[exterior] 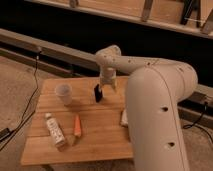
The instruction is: Knock the eraser over
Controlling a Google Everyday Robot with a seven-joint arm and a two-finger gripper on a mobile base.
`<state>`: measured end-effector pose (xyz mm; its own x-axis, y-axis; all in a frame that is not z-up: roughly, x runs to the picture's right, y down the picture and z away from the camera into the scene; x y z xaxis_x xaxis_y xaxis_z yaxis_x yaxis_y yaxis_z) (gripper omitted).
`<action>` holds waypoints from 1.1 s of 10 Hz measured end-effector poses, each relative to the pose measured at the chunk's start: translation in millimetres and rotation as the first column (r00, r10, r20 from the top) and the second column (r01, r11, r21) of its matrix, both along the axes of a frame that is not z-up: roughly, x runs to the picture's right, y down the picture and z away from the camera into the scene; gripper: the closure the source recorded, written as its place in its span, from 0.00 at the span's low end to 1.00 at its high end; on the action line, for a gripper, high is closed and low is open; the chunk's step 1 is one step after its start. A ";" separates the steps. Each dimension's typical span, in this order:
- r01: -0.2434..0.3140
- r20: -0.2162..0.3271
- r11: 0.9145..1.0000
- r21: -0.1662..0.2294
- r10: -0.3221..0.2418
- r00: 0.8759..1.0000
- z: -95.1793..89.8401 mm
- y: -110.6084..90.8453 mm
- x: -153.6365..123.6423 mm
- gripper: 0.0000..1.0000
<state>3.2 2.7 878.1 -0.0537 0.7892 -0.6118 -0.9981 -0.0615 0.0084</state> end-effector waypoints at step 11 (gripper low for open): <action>0.066 0.128 0.997 0.044 -0.071 0.989 3.0 -36.6 -63.2 0.35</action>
